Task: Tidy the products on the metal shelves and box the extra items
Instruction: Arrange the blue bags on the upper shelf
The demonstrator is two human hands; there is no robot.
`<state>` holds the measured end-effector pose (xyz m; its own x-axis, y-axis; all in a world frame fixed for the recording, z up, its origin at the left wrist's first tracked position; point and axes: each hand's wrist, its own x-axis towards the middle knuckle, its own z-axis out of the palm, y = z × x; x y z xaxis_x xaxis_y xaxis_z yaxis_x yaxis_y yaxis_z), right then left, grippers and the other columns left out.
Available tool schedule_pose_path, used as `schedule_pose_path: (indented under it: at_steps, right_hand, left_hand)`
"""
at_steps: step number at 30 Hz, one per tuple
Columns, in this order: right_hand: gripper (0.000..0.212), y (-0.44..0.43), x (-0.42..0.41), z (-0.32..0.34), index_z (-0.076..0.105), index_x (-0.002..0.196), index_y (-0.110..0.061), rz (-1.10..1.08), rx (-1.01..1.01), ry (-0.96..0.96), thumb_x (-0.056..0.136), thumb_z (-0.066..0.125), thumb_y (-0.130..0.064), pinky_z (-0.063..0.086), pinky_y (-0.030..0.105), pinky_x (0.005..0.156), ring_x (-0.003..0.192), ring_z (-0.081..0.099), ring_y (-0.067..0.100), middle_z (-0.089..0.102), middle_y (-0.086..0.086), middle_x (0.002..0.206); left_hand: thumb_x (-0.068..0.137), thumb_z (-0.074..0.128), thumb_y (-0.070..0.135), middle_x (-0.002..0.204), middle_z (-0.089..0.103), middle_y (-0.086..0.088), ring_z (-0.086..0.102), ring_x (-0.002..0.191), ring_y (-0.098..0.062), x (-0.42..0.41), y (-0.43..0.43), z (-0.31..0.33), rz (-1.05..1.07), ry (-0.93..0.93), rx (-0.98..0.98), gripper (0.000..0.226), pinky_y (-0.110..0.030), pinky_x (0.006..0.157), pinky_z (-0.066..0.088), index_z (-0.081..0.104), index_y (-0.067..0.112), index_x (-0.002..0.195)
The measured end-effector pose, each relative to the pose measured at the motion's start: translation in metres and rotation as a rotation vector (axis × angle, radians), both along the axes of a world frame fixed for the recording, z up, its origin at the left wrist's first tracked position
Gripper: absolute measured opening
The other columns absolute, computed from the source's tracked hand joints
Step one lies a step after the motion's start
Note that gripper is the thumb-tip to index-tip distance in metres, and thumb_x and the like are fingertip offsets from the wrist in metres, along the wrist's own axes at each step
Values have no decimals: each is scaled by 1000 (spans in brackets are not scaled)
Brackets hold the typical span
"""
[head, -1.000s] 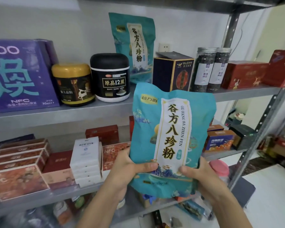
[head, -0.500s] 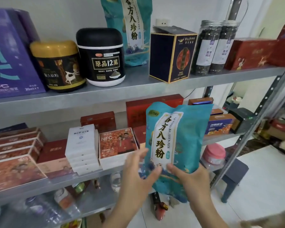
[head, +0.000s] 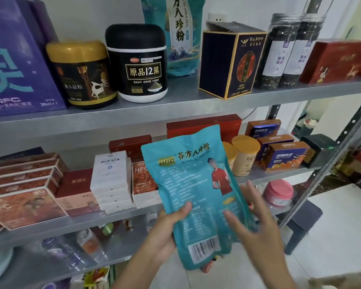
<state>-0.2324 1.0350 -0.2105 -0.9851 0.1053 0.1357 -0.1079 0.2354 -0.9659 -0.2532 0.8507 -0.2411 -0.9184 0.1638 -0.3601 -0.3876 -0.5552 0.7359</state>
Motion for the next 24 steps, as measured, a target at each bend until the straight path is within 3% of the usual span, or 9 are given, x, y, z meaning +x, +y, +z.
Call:
schedule_pose_path:
  at_steps: [1,3,4,6,8,12,17,20,24]
  right_hand:
    - [91,15,-11,0,38,136,-56,33,-75,-123,56,81,-53,56,20,68,113,56,4,49,-30,134]
    - [101,34,-30,-1,47,136,-32,303,-248,-378,48,94,-46,59,34,73,110,65,21,61,-4,132]
    - [98,38,-35,-4,50,133,-22,461,-344,-472,49,95,-40,59,37,75,107,67,27,66,6,126]
    - [85,38,-36,-16,54,126,-10,629,-421,-506,54,95,-28,59,35,72,105,68,33,68,17,119]
    - [81,30,-33,-26,63,116,-7,572,-421,-453,46,98,-27,59,35,68,98,70,34,70,19,113]
    - [67,17,-30,-43,75,99,-12,465,-514,-402,37,100,-23,59,38,66,92,71,36,71,22,108]
    - [71,9,-27,-45,71,106,-6,441,-538,-391,42,98,-19,59,39,66,95,70,38,70,23,109]
    - [86,9,-27,-41,63,115,1,437,-499,-413,41,99,-23,59,37,66,95,70,38,70,22,109]
    - [83,15,-29,-30,59,120,-4,551,-464,-449,51,96,-31,57,25,60,88,73,28,70,19,111]
  left_hand:
    - [78,73,13,125,64,-21,63,113,-38,0,-4,2,-19,-5,-3,57,-50,94,53,57,0,131]
    - [66,87,19,123,65,-22,66,108,-37,0,-9,6,-71,-9,-2,67,-46,84,58,61,0,126]
    - [60,91,22,122,66,-22,67,106,-37,-1,-11,7,-106,8,-5,68,-45,81,58,66,3,121]
    - [61,87,21,119,68,-18,68,105,-34,-3,-15,10,-164,71,-26,49,-42,79,58,75,11,108]
    - [68,80,20,118,69,-16,68,106,-33,-5,-18,12,-180,99,-43,37,-41,80,58,76,15,104]
    - [68,81,22,120,68,-19,65,110,-37,-5,-18,16,-145,93,-98,51,-46,88,56,68,11,116]
    - [61,90,21,114,71,-14,69,103,-33,-1,-20,23,-110,127,-267,65,-42,81,58,64,8,118]
    - [62,84,11,108,73,-15,72,95,-33,0,-21,24,-32,108,-280,53,-39,72,59,66,5,112]
    - [60,81,7,103,74,-15,73,91,-33,1,-21,22,30,88,-272,48,-37,67,60,68,3,106]
